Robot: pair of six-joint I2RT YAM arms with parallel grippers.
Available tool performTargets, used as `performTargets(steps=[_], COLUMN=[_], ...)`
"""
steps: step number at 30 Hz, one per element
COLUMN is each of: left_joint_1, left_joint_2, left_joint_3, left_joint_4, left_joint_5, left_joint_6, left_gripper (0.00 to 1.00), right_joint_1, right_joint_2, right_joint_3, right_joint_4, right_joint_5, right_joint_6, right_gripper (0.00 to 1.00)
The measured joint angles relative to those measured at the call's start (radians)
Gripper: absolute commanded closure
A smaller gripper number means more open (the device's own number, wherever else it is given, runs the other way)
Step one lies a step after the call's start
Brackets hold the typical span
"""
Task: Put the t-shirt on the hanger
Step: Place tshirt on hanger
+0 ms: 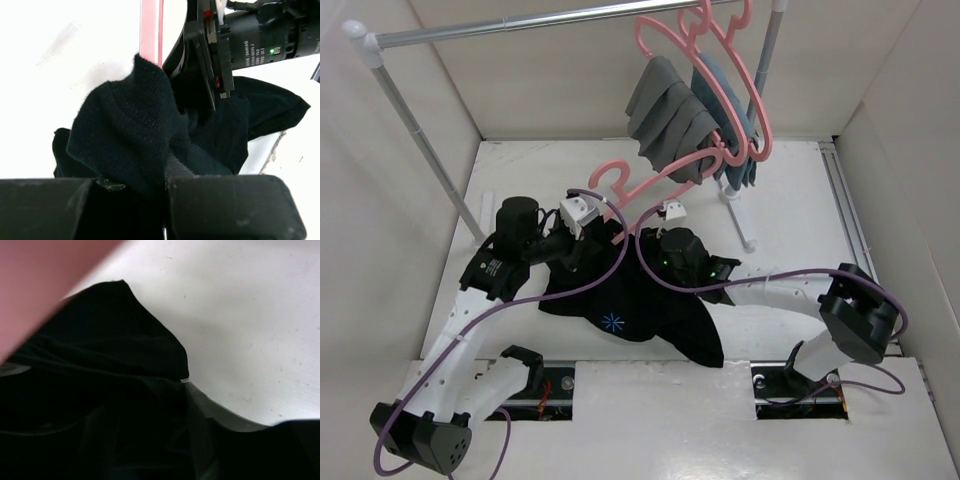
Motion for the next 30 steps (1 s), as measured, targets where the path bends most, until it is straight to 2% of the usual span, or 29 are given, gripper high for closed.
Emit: performTargets(steps=[1, 3, 8, 12, 16, 21, 25, 30], left_joint_1=[0.000, 0.000, 0.000, 0.000, 0.000, -0.002, -0.005, -0.014], left_joint_2=[-0.002, -0.010, -0.041, -0.056, -0.080, -0.091, -0.089, -0.036], left_joint_3=[0.000, -0.004, -0.017, -0.019, -0.039, -0.063, -0.087, -0.100], left_joint_4=[0.000, 0.007, 0.018, -0.008, -0.077, -0.177, -0.214, -0.200], left_joint_5=[0.000, 0.000, 0.001, 0.010, 0.042, 0.053, 0.037, -0.025], left_joint_6=[-0.003, -0.011, -0.019, 0.023, 0.150, 0.391, 0.558, 0.658], left_gripper=[1.00, 1.00, 1.00, 1.00, 1.00, 1.00, 1.00, 1.00], right_joint_1=[-0.003, -0.014, -0.069, -0.119, -0.190, -0.263, -0.301, -0.328], right_joint_2=[0.004, 0.005, -0.010, -0.143, -0.408, -0.706, -0.866, -0.957], right_joint_3=[0.000, 0.000, -0.064, -0.221, -0.356, -0.402, -0.406, -0.392], right_joint_4=[0.000, 0.003, 0.034, 0.031, -0.014, -0.159, -0.309, -0.454], right_joint_5=[-0.007, -0.024, -0.058, -0.058, -0.049, -0.040, -0.059, -0.093], right_joint_6=[0.002, 0.005, 0.072, 0.118, 0.152, 0.174, 0.172, 0.122], right_gripper=[0.73, 1.00, 1.00, 1.00, 1.00, 1.00, 1.00, 1.00])
